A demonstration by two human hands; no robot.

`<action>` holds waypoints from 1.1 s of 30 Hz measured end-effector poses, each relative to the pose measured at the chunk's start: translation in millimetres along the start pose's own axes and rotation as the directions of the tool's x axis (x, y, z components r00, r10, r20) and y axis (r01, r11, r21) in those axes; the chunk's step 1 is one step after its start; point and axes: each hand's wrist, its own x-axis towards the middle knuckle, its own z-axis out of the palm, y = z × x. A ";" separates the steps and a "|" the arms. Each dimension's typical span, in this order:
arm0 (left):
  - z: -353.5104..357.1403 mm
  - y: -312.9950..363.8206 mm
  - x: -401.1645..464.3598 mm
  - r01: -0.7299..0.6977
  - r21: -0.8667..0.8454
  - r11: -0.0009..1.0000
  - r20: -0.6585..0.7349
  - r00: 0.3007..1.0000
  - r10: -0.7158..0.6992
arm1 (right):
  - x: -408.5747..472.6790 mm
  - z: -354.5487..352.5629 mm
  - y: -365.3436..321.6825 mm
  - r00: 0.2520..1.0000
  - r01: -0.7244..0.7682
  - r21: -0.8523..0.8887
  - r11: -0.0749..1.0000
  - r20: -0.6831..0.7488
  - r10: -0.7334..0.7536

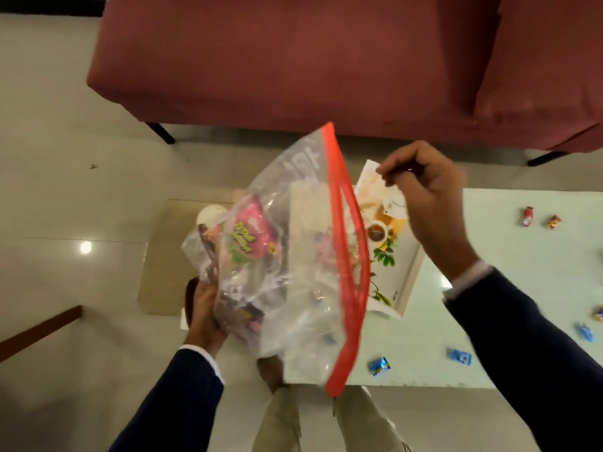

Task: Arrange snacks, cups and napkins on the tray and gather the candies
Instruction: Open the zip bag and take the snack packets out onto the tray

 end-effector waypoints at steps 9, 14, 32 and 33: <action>14.5 13.9 -23.4 -0.043 -0.090 0.995 0.161 0.985 0.057 | -3.1 10.6 -69.6 0.802 0.399 -0.572 0.717 0.596 0.029; 3.5 21.1 -13.4 0.045 -0.134 0.990 0.131 0.991 -0.027 | -5.8 1.4 -57.8 0.926 0.181 -0.356 0.917 0.375 -0.038; 3.8 23.2 -19.2 -0.105 -0.172 0.980 0.158 0.978 0.132 | -44.1 8.5 -6.8 0.692 -0.720 0.507 0.474 0.571 0.441; 3.8 23.3 -19.5 -0.117 -0.169 0.979 0.158 0.977 0.144 | -43.9 9.7 -4.4 0.667 -0.743 0.496 0.450 0.608 0.431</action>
